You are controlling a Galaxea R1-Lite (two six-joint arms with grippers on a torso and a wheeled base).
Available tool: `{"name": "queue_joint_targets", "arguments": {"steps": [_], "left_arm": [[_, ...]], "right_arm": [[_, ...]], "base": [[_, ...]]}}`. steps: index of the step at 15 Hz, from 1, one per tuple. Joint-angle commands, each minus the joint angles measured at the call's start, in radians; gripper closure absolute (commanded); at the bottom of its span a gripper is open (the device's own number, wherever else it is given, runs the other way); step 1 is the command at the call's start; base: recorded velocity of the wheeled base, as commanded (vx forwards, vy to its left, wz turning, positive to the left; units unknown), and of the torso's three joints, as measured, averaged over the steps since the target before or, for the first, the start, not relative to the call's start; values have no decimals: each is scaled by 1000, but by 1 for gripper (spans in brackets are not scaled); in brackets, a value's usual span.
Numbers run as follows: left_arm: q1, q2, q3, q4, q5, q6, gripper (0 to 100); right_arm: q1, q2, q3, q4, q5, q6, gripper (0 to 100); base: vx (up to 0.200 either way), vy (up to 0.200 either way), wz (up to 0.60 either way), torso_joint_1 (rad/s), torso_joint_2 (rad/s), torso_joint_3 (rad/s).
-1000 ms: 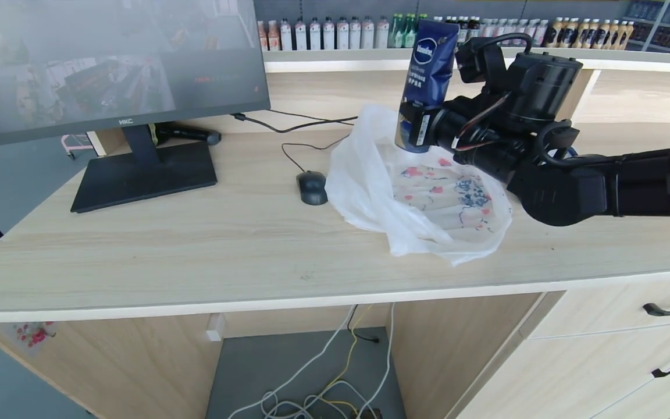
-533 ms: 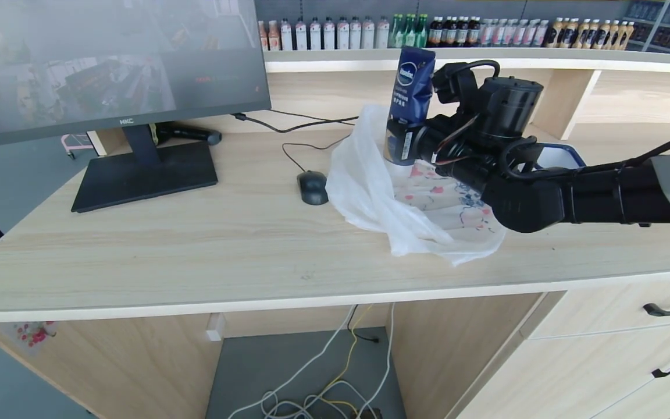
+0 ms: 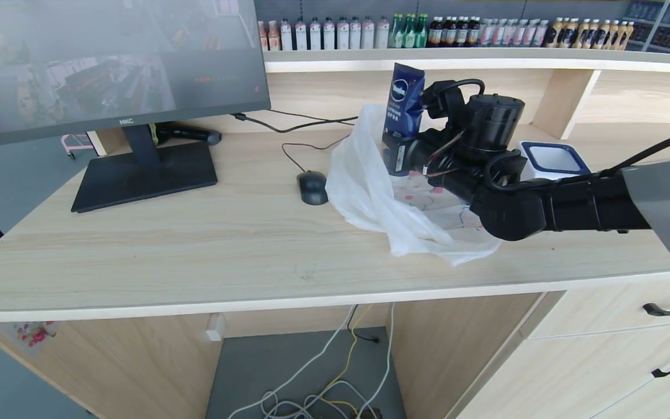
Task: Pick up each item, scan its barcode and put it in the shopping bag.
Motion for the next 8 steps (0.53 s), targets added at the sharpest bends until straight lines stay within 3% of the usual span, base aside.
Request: {"name": "queue_joint_targets", "arguments": {"steps": [1, 8], "left_arm": [[0, 0, 0, 0, 0, 0, 100], [0, 0, 0, 0, 0, 0, 100]], "right_arm": [[0, 5, 6, 1, 0, -1, 100], [5, 7, 34, 3, 2, 1, 100]], "base": [[0, 0, 0, 0, 0, 0], [0, 0, 0, 0, 0, 0]]}}
